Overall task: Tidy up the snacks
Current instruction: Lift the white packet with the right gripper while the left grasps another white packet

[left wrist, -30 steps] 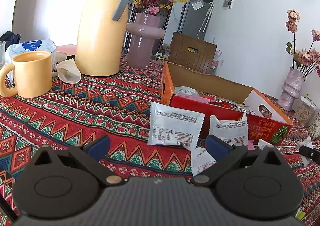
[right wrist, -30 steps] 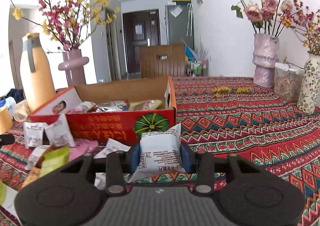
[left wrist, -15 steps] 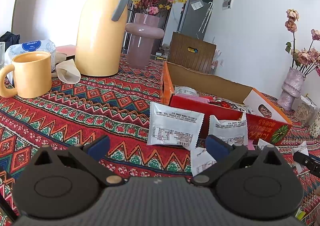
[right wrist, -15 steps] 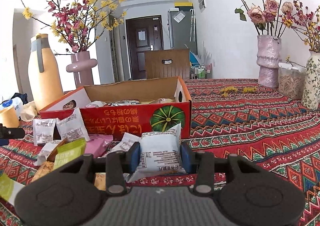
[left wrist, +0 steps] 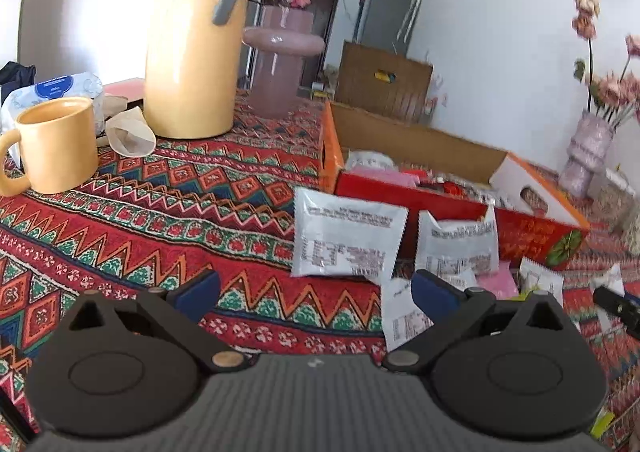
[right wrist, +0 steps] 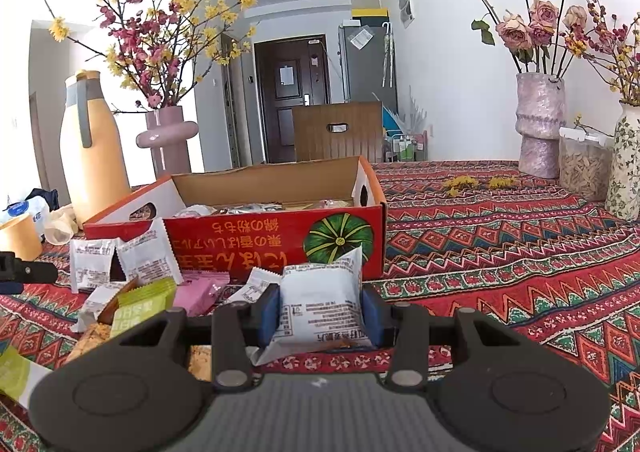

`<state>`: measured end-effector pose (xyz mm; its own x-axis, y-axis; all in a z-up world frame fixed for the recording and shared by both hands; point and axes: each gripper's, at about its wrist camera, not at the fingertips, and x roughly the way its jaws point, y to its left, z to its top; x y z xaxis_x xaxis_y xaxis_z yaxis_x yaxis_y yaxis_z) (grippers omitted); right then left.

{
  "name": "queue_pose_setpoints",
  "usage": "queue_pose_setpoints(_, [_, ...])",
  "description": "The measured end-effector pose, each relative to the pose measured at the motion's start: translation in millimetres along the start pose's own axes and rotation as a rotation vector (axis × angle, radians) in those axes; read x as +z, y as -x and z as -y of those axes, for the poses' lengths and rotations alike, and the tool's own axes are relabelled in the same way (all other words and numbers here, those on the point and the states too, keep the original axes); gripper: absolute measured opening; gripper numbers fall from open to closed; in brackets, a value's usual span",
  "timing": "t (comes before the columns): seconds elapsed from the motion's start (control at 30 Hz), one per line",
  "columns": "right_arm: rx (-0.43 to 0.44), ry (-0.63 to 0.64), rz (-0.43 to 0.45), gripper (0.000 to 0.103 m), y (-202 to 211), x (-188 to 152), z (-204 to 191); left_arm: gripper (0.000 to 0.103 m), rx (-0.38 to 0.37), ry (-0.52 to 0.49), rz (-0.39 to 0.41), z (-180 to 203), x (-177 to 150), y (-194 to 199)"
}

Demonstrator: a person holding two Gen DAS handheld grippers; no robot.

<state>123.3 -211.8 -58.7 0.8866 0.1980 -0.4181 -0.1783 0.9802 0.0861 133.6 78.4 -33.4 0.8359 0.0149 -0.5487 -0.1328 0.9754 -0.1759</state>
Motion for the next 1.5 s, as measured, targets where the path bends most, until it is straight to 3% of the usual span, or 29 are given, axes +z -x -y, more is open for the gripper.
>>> queue_pose_setpoints(0.3, [-0.002, -0.002, 0.018, 0.042, 2.5, -0.3, 0.5, 0.103, -0.036, -0.042, -0.104, 35.8, 18.4, -6.0])
queue_pose_setpoints(0.47, [-0.002, -0.013, 0.028, 0.042, 4.5, -0.9, 2.5, 0.103, -0.032, -0.047, -0.185, 56.3, 23.1, -24.0])
queue_pose_setpoints(0.57, [0.003, -0.021, 0.031, 0.042, 4.9, -0.7, 3.9, 0.103, 0.011, -0.081, -0.213, 69.9, 21.9, -33.6])
queue_pose_setpoints(0.87, [0.027, -0.03, 0.044, 0.042, 7.5, -0.8, 5.9, 0.1, 0.028, -0.045, -0.276, 67.7, 17.1, -53.6])
queue_pose_setpoints(0.93, [0.031, -0.031, 0.047, 0.042, 8.0, -0.8, 6.2, 0.096, 0.036, -0.049, -0.281, 66.3, 16.2, -55.4])
queue_pose_setpoints(1.0, [0.033, -0.032, 0.048, 0.042, 8.8, -1.1, 6.5, 0.084, 0.039, -0.055, -0.289, 65.1, 14.9, -56.6])
queue_pose_setpoints(1.27, [0.036, -0.033, 0.049, 0.042, 9.5, -1.5, 6.3, 0.071, 0.046, -0.102, -0.282, 66.5, 11.2, -53.1])
queue_pose_setpoints(1.33, [0.035, -0.033, 0.049, 0.042, 9.4, -1.5, 6.2, 0.062, 0.047, -0.11, -0.28, 67.9, 10.6, -51.6])
queue_pose_setpoints(1.37, [0.035, -0.033, 0.049, 0.042, 9.4, -1.5, 6.3, 0.048, 0.055, -0.123, -0.276, 69.5, 10.2, -50.4])
queue_pose_setpoints(1.4, [0.035, -0.033, 0.049, 0.042, 9.4, -1.5, 6.3, 0.042, 0.063, -0.136, -0.27, 71.2, 9.6, -49.0])
queue_pose_setpoints(1.5, [0.035, -0.033, 0.048, 0.042, 9.4, -1.4, 6.4, 0.037, 0.047, -0.137, -0.262, 71.0, 9.0, -45.8])
